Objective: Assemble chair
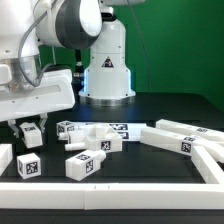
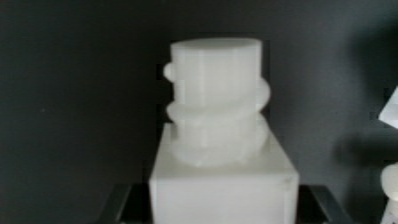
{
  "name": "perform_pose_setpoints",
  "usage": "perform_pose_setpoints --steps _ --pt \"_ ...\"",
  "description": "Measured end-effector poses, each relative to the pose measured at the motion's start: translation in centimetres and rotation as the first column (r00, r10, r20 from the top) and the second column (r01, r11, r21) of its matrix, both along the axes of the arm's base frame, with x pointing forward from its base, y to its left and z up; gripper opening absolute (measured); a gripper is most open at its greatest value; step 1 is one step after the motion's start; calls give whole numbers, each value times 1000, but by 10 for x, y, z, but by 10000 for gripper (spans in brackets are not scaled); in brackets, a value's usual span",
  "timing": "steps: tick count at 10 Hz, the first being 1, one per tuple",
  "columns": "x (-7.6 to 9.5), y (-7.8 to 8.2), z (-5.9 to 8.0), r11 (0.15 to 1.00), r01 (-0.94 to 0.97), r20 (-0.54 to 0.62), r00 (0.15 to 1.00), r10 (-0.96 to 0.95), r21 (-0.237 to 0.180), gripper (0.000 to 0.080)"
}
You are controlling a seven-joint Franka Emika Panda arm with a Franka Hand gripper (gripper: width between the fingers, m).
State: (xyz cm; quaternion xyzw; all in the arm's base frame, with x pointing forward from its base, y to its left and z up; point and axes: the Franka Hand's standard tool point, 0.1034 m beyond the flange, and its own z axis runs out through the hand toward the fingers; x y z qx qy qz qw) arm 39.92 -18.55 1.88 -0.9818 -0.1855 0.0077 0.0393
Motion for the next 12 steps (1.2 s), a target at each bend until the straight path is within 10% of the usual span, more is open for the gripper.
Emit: perform_pose_setpoints --steps 3,7,12 --pt "2 0 9 1000 -4 -15 1000 5 19 615" --pt "31 76 58 998 -59 -2 998 59 -20 648" --pt "29 84 53 997 -65 13 998 66 -29 649"
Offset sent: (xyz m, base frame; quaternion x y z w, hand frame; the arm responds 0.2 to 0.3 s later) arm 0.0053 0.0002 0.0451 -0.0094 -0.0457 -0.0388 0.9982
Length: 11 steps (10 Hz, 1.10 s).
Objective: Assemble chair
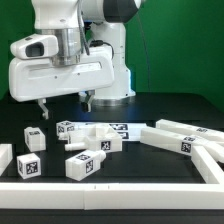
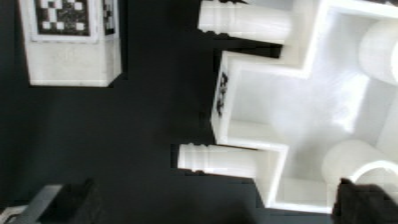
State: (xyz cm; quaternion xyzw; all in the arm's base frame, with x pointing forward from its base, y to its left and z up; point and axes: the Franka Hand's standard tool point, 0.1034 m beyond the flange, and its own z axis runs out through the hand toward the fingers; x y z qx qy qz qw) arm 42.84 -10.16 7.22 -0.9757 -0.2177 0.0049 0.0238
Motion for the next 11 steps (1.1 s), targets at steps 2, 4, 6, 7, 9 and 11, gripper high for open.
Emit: perform_pose_setpoints --steps 2,4,6,7,9,11 --pt "-2 13 -9 998 62 6 998 -62 -4 649" --pt "-10 7 -25 997 75 14 997 -75 -5 649" --pt "-20 8 -40 997 73 20 997 -72 -17 649" --pt "-23 7 -45 997 74 17 997 -73 -19 649" --pt "-23 7 -55 997 72 32 997 -71 -30 649" --pt "-24 7 -58 997 72 33 997 -71 -33 561"
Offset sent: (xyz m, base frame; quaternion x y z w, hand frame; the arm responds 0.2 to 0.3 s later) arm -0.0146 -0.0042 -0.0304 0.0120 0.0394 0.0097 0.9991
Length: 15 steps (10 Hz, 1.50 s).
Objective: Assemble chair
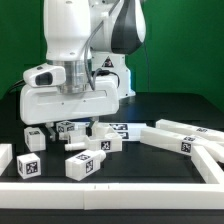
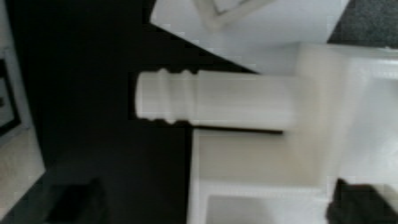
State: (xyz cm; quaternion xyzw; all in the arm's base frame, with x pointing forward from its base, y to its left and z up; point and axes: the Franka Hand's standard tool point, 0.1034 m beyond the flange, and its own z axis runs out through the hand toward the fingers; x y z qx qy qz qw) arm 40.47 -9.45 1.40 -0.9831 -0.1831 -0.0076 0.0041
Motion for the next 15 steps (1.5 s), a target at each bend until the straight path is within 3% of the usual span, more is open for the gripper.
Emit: perform_pose_setpoints --steps 1,2,3,4,5,6,8,10,11,13,15 --pt "0 0 0 1000 0 0 1000 0 0 425" --pt "0 0 0 1000 0 0 1000 0 0 425" --pt "0 0 0 1000 0 0 1000 0 0 238" --pt "0 0 0 1000 0 0 1000 0 0 102" --pt "0 1 0 1000 8 0 1000 -8 0 102" --pt "3 5 2 999 48 4 999 -48 1 28" --pt "7 6 10 987 158 -3 987 -158 17 28" --pt "19 5 34 945 322 -25 947 -321 63 28" --pt "26 22 42 899 432 -30 902 -431 74 28" --pt "60 57 52 832 546 -40 837 -545 96 28" --pt "60 56 51 852 516 -41 857 -514 95 28"
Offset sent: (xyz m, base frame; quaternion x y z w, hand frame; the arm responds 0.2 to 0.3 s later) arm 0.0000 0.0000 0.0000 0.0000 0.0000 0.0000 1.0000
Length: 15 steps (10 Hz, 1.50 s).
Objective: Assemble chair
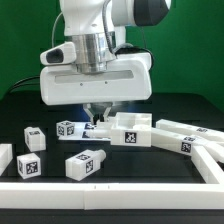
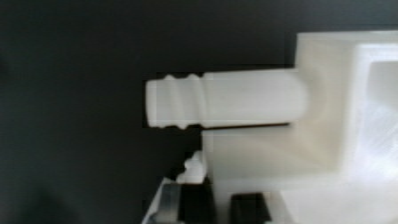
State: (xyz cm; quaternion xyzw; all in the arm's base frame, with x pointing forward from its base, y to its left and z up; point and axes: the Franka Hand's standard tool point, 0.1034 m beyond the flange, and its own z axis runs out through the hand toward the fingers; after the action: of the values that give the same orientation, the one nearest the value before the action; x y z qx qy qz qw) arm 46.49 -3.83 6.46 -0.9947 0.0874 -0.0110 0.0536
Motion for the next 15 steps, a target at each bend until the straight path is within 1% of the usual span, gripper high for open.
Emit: perform_pose_setpoints --steps 2,3,5,6,7,9,10,11,12,13,14,15 --pt "0 0 -1 1000 -1 -1 1000 1 0 28" --pt "1 3 0 999 36 -4 999 -36 2 28" --pt "11 19 4 970 243 0 970 -243 10 28" --pt "13 25 2 911 412 17 911 -412 24 28" --pt "12 32 -2 858 511 0 859 -512 44 28" --pt "12 31 -2 868 495 -2 869 -495 44 28" --pt "12 32 -3 852 521 -7 853 -522 46 28" --pt "11 34 -3 771 634 -31 773 -633 54 28" --pt "12 46 -3 654 755 -66 656 -752 52 28" --pt "16 66 -7 492 870 -101 493 -864 40 28" --pt "21 85 -12 349 937 -124 349 -929 23 28" --pt "27 92 -14 199 979 -131 202 -971 38 28"
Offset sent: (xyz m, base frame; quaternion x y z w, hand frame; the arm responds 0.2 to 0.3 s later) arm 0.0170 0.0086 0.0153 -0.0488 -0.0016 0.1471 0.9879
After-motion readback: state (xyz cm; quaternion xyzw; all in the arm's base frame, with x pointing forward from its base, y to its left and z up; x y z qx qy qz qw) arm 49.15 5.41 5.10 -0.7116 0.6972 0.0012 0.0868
